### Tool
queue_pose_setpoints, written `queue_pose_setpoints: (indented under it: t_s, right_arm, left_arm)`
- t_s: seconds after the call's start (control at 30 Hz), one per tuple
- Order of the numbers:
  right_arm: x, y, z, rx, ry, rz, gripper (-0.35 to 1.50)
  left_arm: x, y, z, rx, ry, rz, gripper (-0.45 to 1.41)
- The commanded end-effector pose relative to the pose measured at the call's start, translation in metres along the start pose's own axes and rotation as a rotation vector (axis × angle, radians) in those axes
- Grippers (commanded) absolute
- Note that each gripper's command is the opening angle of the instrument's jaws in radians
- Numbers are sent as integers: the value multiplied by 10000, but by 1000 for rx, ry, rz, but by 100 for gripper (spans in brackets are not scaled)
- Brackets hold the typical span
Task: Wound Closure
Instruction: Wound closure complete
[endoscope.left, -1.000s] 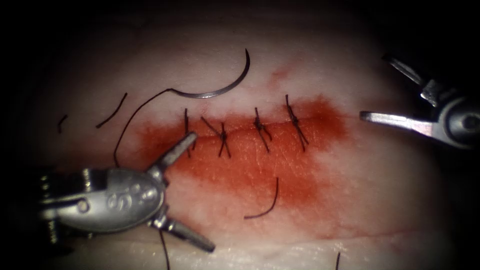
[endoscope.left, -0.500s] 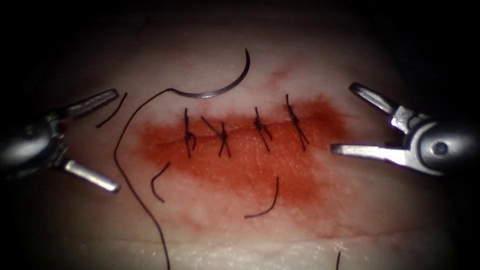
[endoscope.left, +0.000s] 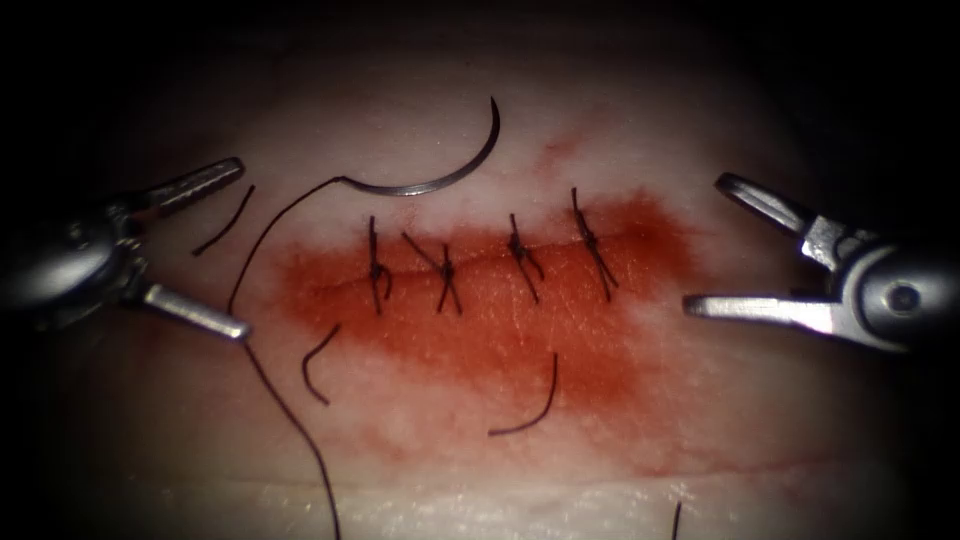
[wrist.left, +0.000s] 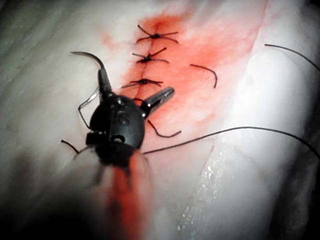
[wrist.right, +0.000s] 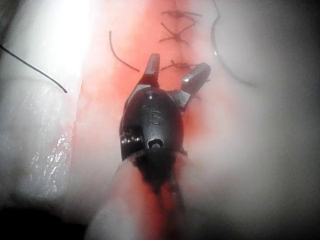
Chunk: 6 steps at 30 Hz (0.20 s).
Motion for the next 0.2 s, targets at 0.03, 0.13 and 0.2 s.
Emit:
queue_pose_setpoints:
  t_s: [0.03,0.13,0.2]
  right_arm:
    - [-2,-5,7,1,3,0,121]
    - [-2,-5,7,1,3,0,121]
    - [-2,-6,7,1,4,-1,120]
  left_arm:
    - [-3,-1,7,0,0,-5,71]
    - [-3,-1,7,1,0,-5,71]
    - [-3,0,9,3,0,-5,71]
